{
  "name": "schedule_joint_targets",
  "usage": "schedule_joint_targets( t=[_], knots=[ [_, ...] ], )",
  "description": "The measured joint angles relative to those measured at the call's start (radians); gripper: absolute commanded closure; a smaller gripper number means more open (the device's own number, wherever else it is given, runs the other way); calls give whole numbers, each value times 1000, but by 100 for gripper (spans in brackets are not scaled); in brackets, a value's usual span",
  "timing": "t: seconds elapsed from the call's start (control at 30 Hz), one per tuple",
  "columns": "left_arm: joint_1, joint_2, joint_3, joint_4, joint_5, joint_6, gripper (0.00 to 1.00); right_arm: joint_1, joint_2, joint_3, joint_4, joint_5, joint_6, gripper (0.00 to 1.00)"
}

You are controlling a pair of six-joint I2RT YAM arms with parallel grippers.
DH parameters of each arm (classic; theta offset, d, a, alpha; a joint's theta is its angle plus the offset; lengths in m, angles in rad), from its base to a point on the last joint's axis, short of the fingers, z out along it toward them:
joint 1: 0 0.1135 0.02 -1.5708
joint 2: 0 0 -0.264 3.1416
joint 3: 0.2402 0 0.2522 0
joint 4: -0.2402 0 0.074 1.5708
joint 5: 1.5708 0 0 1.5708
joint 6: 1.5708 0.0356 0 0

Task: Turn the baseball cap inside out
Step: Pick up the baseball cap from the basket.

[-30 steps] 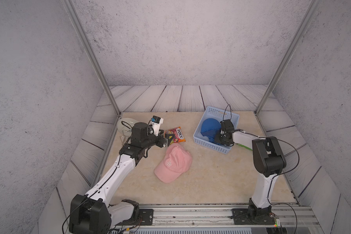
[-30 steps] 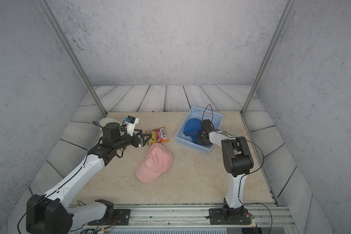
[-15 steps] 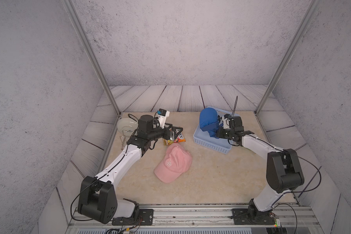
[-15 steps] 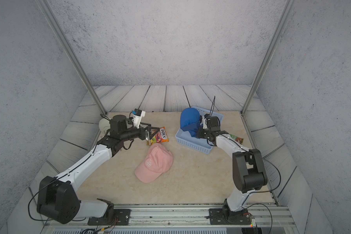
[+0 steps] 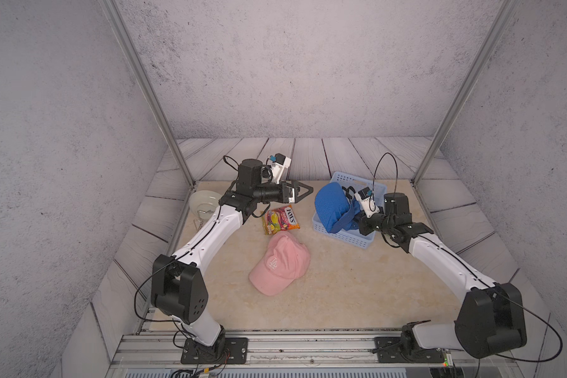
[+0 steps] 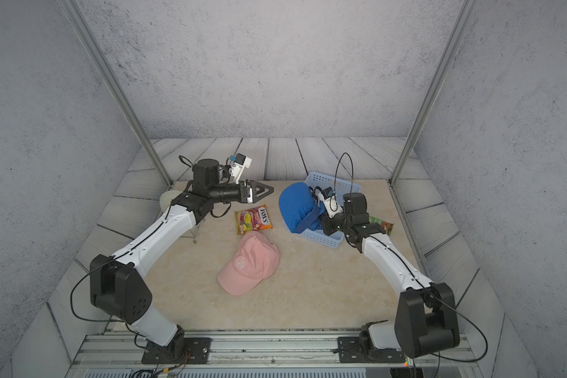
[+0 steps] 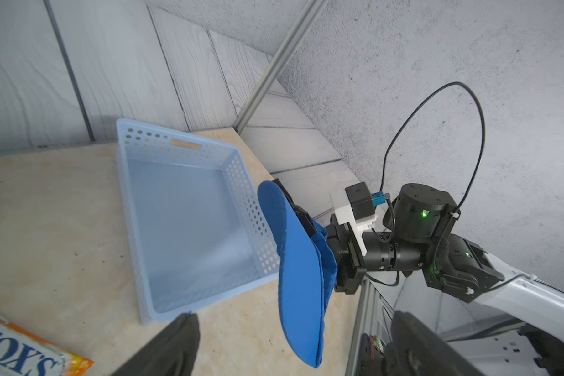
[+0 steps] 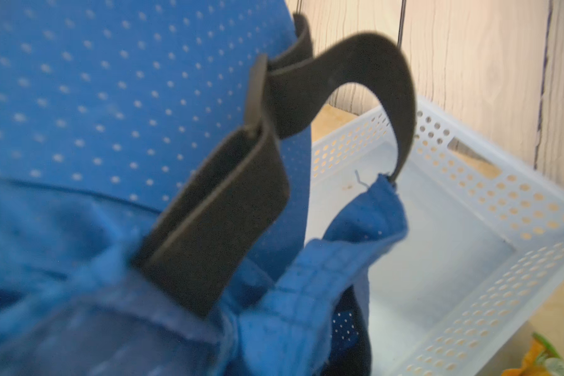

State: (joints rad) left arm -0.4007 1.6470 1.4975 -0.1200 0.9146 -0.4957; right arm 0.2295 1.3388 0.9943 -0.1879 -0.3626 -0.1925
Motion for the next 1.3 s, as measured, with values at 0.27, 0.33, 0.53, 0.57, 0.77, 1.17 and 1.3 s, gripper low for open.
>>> schedule_joint_targets(
  t=[0.27,0.33,0.53,0.57,0.77,1.17,1.3],
  knots=[
    [-56,76,42,-110,111,-39,10,21,-53,39,-66,27,-254,100],
    [-72,99,55,-116,131,-53,16,33,-53,59,-81,34,-304,100],
    [-108,137,74,-98,180,-102,74,89,-53,96,-95,66,-414,100],
    [-114,140,76,-93,187,-106,83,101,-53,104,-97,77,-426,100],
    [-131,143,84,-66,173,-125,100,147,-51,163,-110,157,-449,51],
    [-56,-240,-259,305,-383,-160,100,181,-154,246,18,161,-288,1],
    [-39,-311,-298,475,-535,-190,100,181,-234,177,140,151,-217,0]
  ],
)
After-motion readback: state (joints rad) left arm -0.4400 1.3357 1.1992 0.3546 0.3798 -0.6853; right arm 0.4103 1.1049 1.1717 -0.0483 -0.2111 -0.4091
